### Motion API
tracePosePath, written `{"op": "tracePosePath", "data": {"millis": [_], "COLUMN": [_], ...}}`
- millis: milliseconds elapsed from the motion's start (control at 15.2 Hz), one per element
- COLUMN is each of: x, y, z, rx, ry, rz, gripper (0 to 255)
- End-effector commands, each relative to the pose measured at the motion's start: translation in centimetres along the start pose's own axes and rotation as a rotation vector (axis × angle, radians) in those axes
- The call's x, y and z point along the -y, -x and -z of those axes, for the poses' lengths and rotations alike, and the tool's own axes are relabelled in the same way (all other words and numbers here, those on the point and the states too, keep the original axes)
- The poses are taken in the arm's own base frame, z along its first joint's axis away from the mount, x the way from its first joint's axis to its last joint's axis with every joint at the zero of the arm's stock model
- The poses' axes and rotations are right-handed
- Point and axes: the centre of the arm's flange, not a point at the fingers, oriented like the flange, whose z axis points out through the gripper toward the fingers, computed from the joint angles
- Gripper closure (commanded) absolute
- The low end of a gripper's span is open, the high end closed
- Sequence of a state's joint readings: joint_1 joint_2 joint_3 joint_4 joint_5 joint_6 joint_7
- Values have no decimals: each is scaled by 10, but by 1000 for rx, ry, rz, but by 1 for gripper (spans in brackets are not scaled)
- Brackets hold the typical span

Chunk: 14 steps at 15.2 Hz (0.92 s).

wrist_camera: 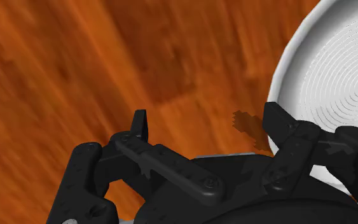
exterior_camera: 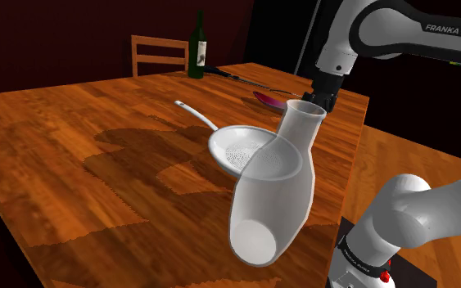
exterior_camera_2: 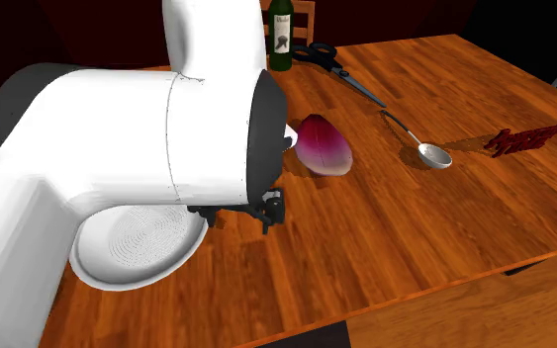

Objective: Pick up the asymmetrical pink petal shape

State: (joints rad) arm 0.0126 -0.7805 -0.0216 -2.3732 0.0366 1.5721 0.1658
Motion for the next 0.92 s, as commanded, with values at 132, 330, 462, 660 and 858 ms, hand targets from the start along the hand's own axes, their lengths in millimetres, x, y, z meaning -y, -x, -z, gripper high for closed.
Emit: {"op": "tracePosePath", "data": {"millis": [132,330,462,660,858], "x": [4,11,15,20,26], "y": [-18,-45,-63,-90,-117], "z": [-7,-19,-26,-37,-48], "rx": [-25,-61,-86,-123,-159], "ry": [112,281,394,562,731], "rz": [41,102,143,205,266], "gripper": [0,0,0,0,0]}}
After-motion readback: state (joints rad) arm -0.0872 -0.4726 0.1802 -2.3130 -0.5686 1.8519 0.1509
